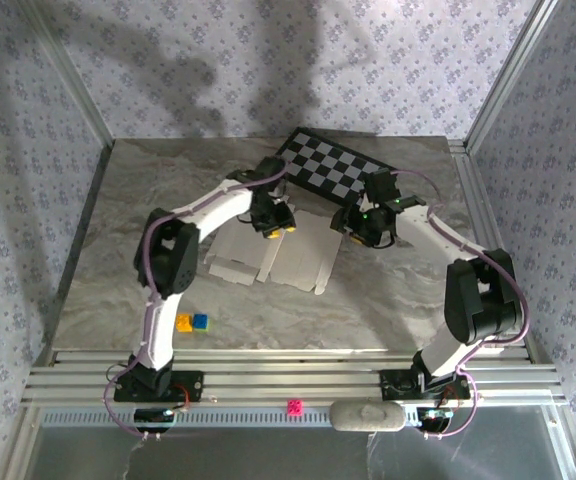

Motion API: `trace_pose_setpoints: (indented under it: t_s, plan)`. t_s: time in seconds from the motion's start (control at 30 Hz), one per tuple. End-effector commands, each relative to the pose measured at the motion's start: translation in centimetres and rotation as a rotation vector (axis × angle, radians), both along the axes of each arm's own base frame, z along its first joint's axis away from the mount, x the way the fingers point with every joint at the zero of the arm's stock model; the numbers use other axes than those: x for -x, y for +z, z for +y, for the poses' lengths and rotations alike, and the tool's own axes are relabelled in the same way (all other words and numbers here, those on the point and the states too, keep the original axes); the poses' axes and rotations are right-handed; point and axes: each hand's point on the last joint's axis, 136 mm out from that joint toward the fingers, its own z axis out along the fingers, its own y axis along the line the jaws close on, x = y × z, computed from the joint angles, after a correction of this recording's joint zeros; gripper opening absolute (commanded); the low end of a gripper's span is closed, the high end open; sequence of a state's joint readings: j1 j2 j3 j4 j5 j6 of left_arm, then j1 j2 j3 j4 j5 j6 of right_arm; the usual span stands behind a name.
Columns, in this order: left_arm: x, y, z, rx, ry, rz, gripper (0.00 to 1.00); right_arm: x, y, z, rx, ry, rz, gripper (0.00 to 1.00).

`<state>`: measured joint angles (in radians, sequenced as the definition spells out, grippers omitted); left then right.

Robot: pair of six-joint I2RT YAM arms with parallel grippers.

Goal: Fold the paper box

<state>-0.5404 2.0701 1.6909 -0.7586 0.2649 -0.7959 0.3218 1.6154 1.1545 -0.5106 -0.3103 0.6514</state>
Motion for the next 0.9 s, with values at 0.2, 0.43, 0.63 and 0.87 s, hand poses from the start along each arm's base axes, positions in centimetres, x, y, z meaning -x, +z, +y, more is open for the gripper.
trace_pose_setpoints:
  t_s: [0.2, 0.43, 0.63, 0.87]
  plan:
    - [4.7, 1.4, 16.6, 0.011, 0.289, 0.118, 0.39, 1.0, -1.3, 7.6, -0.078, 0.163, 0.087, 0.59]
    - [6.1, -2.1, 18.7, 0.052, 0.328, 0.18, 0.34, 3.1, -3.4, 10.9, -0.084, 0.21, 0.171, 0.59]
    - [5.9, -1.8, 16.0, 0.05, 0.269, 0.163, 0.34, 3.3, -4.7, 4.3, -0.084, 0.018, 0.174, 0.64]
    - [4.0, -1.2, 8.3, 0.023, 0.087, 0.131, 0.33, 1.9, -4.9, -0.4, -0.064, -0.092, 0.16, 0.68]
